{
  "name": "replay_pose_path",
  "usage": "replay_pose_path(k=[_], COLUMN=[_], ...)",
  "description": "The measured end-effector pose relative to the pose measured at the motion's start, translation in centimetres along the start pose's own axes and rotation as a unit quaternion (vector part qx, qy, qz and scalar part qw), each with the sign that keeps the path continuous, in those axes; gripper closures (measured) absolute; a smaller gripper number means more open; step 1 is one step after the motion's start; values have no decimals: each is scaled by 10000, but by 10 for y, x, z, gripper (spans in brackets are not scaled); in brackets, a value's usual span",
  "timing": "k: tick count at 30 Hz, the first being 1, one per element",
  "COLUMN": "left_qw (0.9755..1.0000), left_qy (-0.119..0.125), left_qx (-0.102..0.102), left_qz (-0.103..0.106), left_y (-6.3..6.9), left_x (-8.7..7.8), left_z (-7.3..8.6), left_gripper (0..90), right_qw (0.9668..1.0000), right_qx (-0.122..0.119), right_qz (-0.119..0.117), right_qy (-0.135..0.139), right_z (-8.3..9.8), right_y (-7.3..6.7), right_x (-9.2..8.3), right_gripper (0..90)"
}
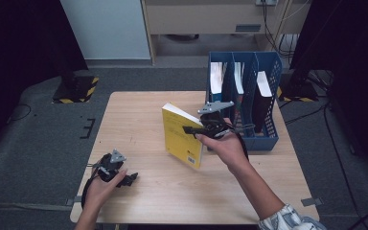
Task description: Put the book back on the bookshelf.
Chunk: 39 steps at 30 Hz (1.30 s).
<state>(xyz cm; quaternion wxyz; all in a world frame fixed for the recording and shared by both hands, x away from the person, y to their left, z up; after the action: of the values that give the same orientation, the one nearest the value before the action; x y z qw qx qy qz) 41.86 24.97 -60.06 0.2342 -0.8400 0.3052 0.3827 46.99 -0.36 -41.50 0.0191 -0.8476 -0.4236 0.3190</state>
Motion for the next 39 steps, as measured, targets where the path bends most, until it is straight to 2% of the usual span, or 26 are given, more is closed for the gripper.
replay_pose_path(k=[16, 27, 39], left_qw=[10000, 10000, 9998], left_qy=[-46, -40, 13], left_qx=[-5, -31, -142], left_qz=[32, 67, 126], left_y=[1, 2, 3], left_x=[2, 3, 4], left_z=[2, 2, 2], left_gripper=[48, 39, 35], right_qw=[9999, 9999, 9998], right_qx=[72, 110, 146], right_qz=[97, 114, 151], right_qy=[40, 59, 67], right_z=[6, 11, 17], right_y=[13, 16, 21], right_x=[-15, -26, -38], right_gripper=[753, 753, 753])
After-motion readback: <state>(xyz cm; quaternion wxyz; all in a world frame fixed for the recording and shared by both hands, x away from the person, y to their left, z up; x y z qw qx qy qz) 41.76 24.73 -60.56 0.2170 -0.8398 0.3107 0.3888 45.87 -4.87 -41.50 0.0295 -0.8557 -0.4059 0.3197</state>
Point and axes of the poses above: each handheld gripper's, and its own axes: x roughly forward along the jaws, z roughly out of its underside, y roughly to its right, the point moved 10 cm from there along x, roughly forward along the jaws, and after that the axes turned 11 degrees about x, right-handed, at the moved point
